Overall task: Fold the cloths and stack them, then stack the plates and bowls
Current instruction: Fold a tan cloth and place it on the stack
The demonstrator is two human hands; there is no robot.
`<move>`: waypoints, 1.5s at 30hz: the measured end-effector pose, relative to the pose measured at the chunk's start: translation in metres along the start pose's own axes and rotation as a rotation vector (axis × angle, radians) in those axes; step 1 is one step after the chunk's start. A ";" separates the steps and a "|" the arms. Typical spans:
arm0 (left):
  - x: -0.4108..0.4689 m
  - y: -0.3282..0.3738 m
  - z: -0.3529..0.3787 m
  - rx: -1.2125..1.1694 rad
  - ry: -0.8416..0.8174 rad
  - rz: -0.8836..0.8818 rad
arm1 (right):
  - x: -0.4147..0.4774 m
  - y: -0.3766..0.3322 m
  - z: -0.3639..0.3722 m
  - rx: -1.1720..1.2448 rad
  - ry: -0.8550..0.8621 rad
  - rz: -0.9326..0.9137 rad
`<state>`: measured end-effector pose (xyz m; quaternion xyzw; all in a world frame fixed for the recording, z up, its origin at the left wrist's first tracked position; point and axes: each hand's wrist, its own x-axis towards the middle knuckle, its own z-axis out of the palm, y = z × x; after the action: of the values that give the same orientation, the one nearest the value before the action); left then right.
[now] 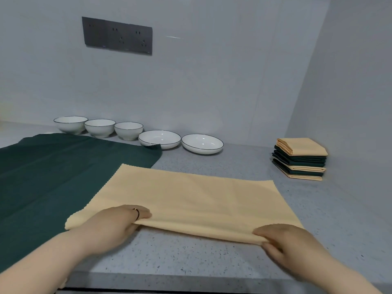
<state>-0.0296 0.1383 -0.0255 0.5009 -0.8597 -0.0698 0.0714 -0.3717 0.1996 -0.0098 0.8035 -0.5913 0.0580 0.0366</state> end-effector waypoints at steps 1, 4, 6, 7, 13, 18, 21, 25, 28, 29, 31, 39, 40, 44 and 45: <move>-0.002 0.001 -0.004 -0.029 -0.039 -0.013 | 0.000 -0.002 -0.004 -0.081 -0.003 0.003; -0.003 0.003 -0.024 -0.149 -0.189 -0.062 | 0.004 0.001 -0.009 -0.027 0.021 0.001; 0.002 -0.002 -0.038 -0.281 -0.213 -0.110 | 0.011 0.007 -0.018 0.065 -0.073 0.039; 0.006 -0.006 -0.043 -0.343 -0.190 -0.115 | 0.015 0.010 -0.024 0.128 -0.067 0.052; 0.054 -0.022 -0.059 -0.299 0.008 -0.203 | 0.068 0.036 -0.034 0.392 0.010 0.200; 0.100 -0.031 -0.047 -0.146 0.022 -0.310 | 0.119 0.046 -0.015 0.339 -0.030 0.275; 0.120 -0.037 -0.039 -0.104 -0.012 -0.330 | 0.140 0.052 -0.002 0.305 -0.032 0.336; 0.137 -0.044 -0.028 -0.078 -0.021 -0.334 | 0.158 0.057 0.014 0.224 -0.058 0.364; 0.141 -0.050 -0.023 -0.062 0.019 -0.306 | 0.162 0.056 0.021 0.175 -0.022 0.385; 0.142 -0.051 -0.021 -0.053 0.040 -0.300 | 0.163 0.056 0.023 0.155 0.002 0.395; 0.142 -0.051 -0.019 -0.027 0.080 -0.301 | 0.164 0.055 0.028 0.131 0.054 0.411; 0.153 -0.050 -0.011 0.088 0.178 -0.359 | 0.169 0.053 0.030 0.109 0.093 0.443; 0.153 -0.049 -0.012 0.087 0.170 -0.368 | 0.170 0.053 0.031 0.105 0.093 0.444; 0.150 -0.029 -0.015 -0.005 0.157 -0.283 | 0.170 0.051 0.033 0.108 0.100 0.442; 0.148 -0.018 -0.015 -0.036 0.120 -0.234 | 0.170 0.051 0.034 0.108 0.100 0.444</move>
<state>-0.0836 -0.0004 -0.0066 0.5998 -0.7881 -0.0633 0.1230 -0.3683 0.0192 -0.0206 0.6507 -0.7470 0.1361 0.0091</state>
